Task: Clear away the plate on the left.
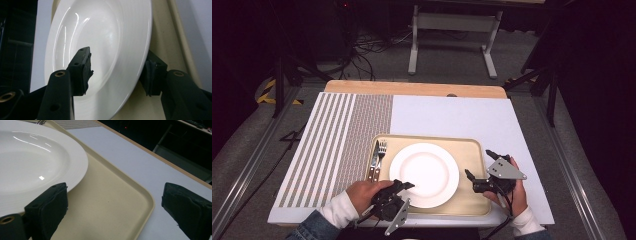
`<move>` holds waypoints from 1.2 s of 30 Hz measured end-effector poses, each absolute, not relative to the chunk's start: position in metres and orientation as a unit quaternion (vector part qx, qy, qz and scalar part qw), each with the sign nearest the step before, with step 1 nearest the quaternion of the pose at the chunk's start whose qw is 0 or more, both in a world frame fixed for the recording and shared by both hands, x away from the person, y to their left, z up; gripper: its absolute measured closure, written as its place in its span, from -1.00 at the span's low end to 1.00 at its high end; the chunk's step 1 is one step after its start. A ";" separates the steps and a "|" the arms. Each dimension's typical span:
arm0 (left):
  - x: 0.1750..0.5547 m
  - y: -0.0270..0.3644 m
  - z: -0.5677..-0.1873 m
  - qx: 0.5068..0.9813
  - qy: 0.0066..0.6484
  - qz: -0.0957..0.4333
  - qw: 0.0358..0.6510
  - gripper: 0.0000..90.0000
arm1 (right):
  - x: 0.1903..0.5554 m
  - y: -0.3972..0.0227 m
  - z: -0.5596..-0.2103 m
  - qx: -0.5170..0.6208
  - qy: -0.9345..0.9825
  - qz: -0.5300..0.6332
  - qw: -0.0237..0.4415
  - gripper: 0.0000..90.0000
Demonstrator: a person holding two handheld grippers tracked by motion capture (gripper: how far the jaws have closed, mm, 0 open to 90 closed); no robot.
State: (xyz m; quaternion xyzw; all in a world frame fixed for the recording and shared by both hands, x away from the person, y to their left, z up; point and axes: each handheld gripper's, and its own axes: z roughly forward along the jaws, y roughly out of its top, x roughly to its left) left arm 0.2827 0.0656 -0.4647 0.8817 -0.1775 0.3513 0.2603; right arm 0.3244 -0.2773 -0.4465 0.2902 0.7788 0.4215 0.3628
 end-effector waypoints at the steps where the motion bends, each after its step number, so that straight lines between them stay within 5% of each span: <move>1: 0.283 0.067 -0.464 0.883 -0.178 0.349 0.258 0.05 | 0.324 -0.277 -0.447 0.290 0.779 0.422 0.363 -0.83; 36: 0.288 0.100 -0.454 0.886 -0.107 0.344 0.290 -0.34 | 0.324 -0.276 -0.447 0.287 0.780 0.421 0.363 -0.83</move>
